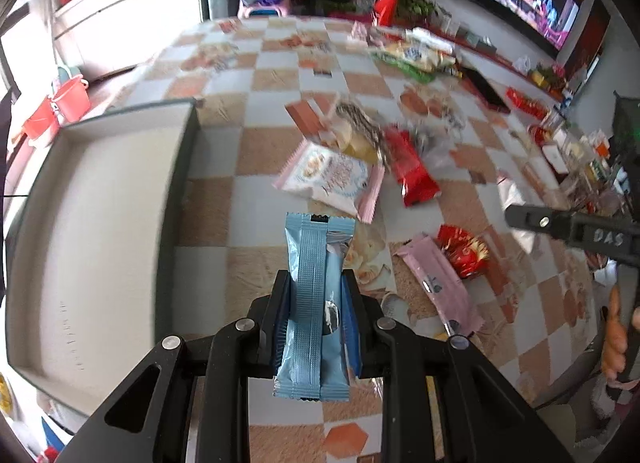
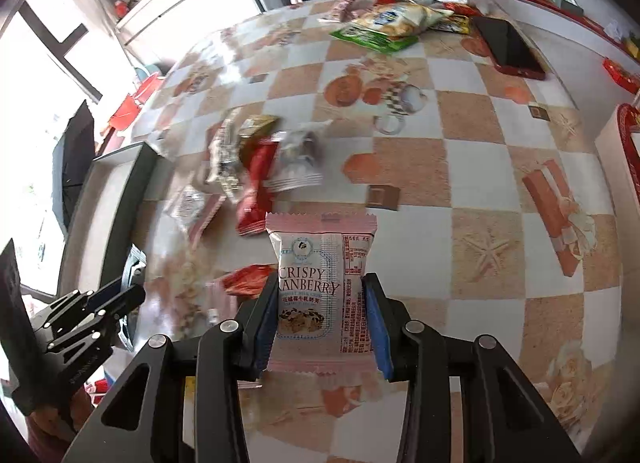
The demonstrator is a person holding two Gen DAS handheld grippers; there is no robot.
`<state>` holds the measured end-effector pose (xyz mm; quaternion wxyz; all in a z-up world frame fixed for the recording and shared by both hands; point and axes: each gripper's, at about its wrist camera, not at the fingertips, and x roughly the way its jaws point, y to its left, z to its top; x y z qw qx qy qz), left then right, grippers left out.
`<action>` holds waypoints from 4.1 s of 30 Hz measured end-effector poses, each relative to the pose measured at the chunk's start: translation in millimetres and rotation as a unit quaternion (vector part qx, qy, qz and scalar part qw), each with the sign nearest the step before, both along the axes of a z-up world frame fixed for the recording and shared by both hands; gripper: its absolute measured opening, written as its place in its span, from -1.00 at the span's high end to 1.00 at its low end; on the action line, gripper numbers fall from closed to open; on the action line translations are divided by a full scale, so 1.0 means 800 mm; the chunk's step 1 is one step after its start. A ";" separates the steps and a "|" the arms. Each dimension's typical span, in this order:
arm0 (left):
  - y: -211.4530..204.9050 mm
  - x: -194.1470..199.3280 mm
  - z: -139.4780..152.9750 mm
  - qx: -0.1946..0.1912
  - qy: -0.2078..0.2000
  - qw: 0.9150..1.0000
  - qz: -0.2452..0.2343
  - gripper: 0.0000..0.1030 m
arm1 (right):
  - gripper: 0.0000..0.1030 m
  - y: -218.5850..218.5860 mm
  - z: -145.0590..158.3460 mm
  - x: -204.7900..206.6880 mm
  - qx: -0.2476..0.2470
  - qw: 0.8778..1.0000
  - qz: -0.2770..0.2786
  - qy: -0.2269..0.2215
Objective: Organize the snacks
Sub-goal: 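Grasp the blue bar with left tool while right tool grasps pink cranberry packet, then carry both snacks over the white tray and open both tools, then grasp yellow rice cracker with left tool while right tool grasps red candy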
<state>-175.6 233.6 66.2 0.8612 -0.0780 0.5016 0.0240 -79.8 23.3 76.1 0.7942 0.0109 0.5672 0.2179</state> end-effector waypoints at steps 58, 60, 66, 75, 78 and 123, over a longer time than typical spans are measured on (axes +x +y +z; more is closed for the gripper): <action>0.120 -0.086 0.016 0.072 -0.016 0.994 0.081 -0.56 | -0.87 0.142 -0.020 -0.020 0.001 0.999 0.051 0.010; 0.111 -0.089 0.021 0.074 -0.020 0.994 0.073 -0.57 | -0.88 0.129 -0.022 -0.016 0.003 0.999 0.037 0.015; 0.100 -0.098 0.032 0.081 -0.028 0.994 0.066 -0.58 | -1.00 0.109 -0.022 -0.015 -0.006 1.000 0.013 0.024; 0.099 -0.109 0.032 0.090 -0.026 0.993 0.068 -0.58 | -1.00 0.074 -0.035 -0.017 -0.028 0.999 -0.012 0.031; 0.093 -0.105 0.023 0.090 -0.016 0.994 0.062 -0.58 | -1.00 0.055 -0.045 -0.013 -0.035 0.998 -0.032 0.040; -0.181 -0.030 -0.059 0.139 0.030 0.943 -0.301 -0.59 | -1.00 -0.066 -0.063 -0.013 -0.049 0.997 -0.051 0.024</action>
